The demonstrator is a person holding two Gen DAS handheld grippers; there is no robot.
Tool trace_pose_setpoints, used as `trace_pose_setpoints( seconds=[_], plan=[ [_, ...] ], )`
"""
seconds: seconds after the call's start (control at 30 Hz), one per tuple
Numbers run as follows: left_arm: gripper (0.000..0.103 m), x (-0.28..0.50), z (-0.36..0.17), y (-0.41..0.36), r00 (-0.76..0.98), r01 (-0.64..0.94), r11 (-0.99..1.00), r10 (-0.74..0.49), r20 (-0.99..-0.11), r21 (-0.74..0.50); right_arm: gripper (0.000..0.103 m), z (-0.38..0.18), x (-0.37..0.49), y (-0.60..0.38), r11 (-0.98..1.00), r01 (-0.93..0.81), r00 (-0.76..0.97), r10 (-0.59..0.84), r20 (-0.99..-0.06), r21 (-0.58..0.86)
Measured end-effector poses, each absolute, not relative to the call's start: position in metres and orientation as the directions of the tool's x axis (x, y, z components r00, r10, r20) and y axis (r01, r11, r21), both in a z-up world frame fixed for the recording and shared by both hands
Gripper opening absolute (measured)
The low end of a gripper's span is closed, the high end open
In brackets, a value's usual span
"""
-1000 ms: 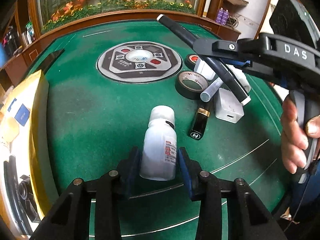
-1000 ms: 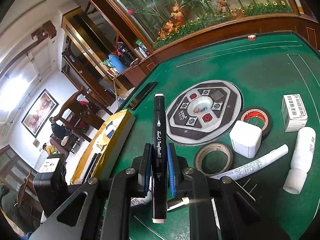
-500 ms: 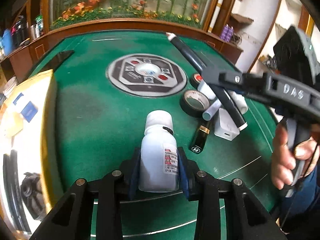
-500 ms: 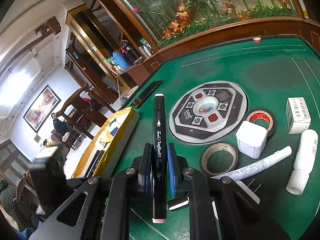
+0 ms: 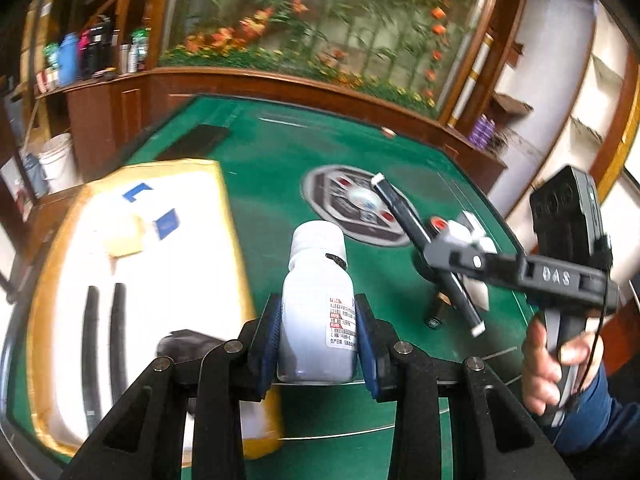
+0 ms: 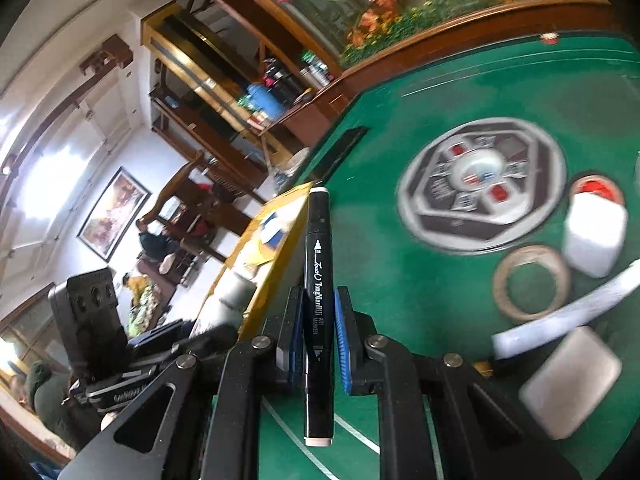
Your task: Organize rigid objects
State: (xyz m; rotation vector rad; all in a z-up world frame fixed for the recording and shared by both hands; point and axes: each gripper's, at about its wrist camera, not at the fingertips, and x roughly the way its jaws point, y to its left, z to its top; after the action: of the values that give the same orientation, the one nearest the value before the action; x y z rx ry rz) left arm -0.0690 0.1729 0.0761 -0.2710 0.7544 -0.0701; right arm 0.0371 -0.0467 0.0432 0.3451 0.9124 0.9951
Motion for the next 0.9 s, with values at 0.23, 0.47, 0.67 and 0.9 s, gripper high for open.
trace_pose_setpoints(
  seconds=[0.23, 0.47, 0.67, 0.9],
  plan=[
    [0.036, -0.089, 0.075, 0.223, 0.757, -0.148, 0.944, -0.084, -0.648, -0.294, 0.015, 0.054, 0.016, 0.016, 0.432, -0.621, 0.11, 0.874, -0.472, 0.654],
    [0.036, -0.106, 0.059, 0.263, 0.747, -0.245, 0.919, -0.024, -0.664, -0.309, 0.015, 0.063, -0.005, 0.084, 0.391, -0.669, 0.039, 0.868, -0.495, 0.632],
    [0.036, -0.11, 0.045, 0.286, 0.733, -0.298, 0.896, -0.007, -0.681, -0.329, 0.015, 0.058, -0.005, 0.125, 0.423, -0.683, 0.031, 0.831, -0.556, 0.595],
    [0.036, -0.111, 0.029, 0.301, 0.713, -0.327, 0.882, -0.005, -0.701, -0.338, 0.015, 0.048, 0.005, 0.151, 0.502, -0.678, 0.07, 0.771, -0.633, 0.536]
  ],
)
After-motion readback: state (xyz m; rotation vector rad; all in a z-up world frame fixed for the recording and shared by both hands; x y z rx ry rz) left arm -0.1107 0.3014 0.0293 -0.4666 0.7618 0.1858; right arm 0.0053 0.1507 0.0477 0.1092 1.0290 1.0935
